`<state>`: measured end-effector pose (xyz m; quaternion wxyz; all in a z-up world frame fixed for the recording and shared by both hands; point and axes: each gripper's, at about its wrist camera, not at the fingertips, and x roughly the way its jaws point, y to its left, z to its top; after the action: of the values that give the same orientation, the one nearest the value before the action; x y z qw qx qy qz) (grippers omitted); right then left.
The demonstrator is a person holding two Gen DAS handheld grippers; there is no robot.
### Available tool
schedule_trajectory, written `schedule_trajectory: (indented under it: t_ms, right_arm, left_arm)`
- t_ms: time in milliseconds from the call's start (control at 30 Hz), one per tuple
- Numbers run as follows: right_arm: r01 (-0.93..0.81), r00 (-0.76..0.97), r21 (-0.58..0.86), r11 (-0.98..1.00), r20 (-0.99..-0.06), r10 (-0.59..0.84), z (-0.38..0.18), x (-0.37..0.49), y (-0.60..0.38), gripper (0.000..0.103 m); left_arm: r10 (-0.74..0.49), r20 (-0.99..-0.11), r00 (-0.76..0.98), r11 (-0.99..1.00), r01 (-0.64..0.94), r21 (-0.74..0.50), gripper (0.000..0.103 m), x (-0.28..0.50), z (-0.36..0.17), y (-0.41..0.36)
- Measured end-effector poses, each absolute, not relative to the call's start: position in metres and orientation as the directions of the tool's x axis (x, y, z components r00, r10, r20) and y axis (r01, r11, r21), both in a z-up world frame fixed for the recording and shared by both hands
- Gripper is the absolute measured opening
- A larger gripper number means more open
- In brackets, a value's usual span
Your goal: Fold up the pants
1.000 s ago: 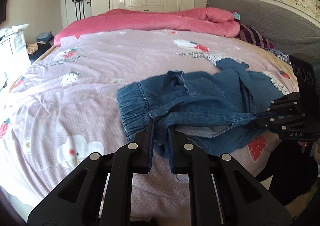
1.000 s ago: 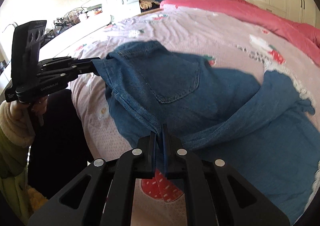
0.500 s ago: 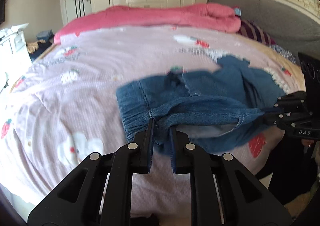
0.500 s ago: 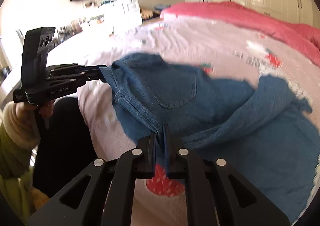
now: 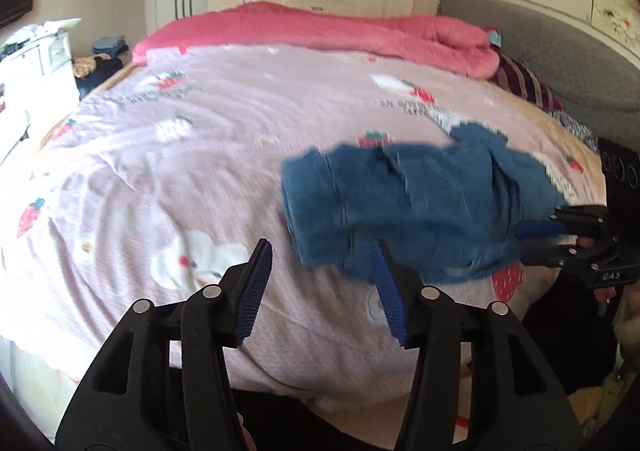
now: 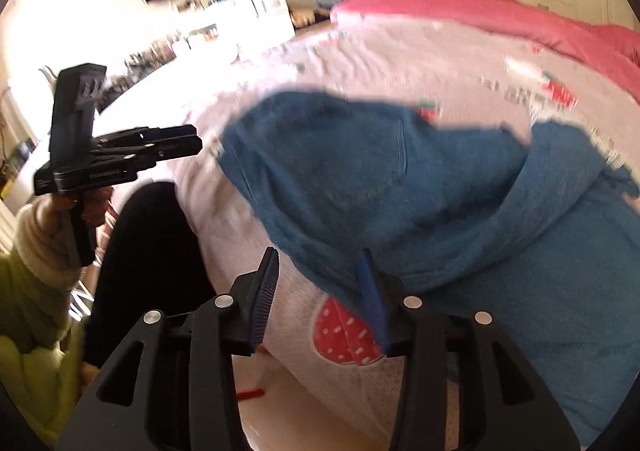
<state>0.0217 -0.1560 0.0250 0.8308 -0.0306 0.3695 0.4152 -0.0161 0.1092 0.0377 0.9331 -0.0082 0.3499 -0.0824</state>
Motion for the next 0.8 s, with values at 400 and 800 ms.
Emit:
schedule_trajectory:
  t_ms: [400,800]
  right_arm:
    - [-0.547,0.421,0.249,0.8,-0.744,0.519,-0.009,0.07,-0.153,0.045]
    - [-0.541,0.447,0.3,0.786,-0.689,0.571,0.003,0.056,-0.179,0.053]
  left_arm:
    - [-0.292,-0.727,0.622,0.951,0.269,-0.152,0.046,0.055,0.012,0.027]
    - [-0.291,-0.714,0.636,0.952,0.266,-0.151,0.056,0.046,-0.005,0.041]
